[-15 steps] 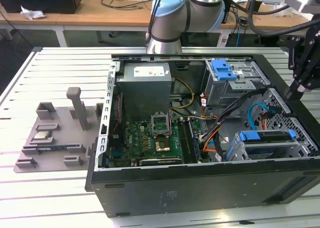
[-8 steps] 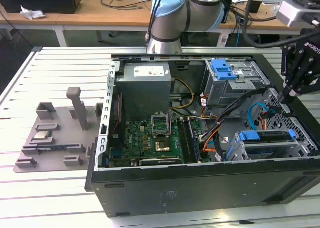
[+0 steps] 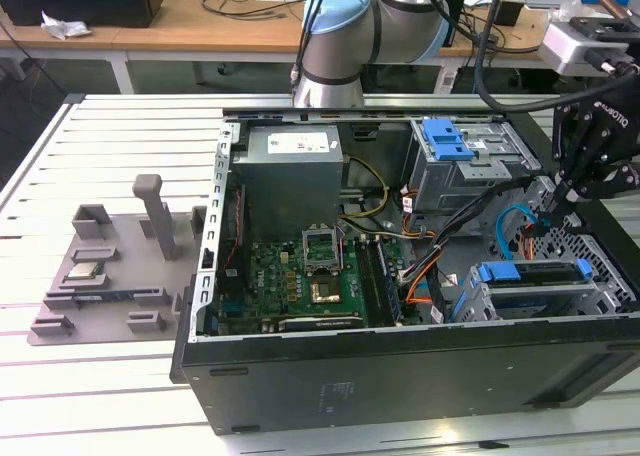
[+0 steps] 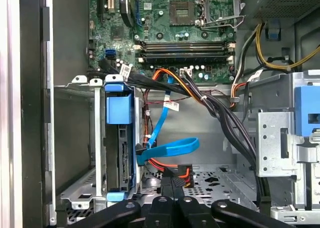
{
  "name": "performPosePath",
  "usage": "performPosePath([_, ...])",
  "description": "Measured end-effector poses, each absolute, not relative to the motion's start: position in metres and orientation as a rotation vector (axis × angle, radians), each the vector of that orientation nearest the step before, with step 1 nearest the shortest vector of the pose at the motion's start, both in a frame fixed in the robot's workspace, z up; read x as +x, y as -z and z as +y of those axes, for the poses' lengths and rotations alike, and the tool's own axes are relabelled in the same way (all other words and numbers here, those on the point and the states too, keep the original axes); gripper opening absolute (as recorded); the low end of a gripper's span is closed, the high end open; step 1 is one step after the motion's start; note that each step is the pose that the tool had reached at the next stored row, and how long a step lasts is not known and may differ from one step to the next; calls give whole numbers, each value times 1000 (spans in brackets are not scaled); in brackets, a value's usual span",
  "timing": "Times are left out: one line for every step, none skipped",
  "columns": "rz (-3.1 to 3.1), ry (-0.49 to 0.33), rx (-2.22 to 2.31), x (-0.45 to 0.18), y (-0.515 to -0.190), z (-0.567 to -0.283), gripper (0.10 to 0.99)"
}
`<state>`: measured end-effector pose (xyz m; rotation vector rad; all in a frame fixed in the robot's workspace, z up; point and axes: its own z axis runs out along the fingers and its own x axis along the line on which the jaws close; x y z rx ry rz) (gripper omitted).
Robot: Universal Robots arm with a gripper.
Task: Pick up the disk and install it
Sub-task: 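Insert the first disk wire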
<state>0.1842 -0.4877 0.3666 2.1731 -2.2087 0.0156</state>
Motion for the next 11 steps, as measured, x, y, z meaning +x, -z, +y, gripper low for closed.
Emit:
performPosePath([-2209,-16,2173,184,-367,-488,110])
performPosePath([-2209,-16,2173,184,-367,-488,110])
performPosePath([-2209,-16,2173,184,-367,-488,110])
performPosePath([-2209,-16,2173,184,-367,-488,110])
performPosePath([-2209,-16,2173,184,-367,-488,110])
performPosePath([-2209,-16,2173,184,-367,-488,122])
performPosePath([-2209,-16,2173,184,-367,-488,180])
performPosePath([-2209,-16,2173,184,-367,-487,239])
performPosePath([-2209,-16,2173,184,-367,-487,306])
performPosePath([-2209,-16,2173,184,-367,-487,306])
performPosePath([-2203,-28,2167,184,-367,-487,306])
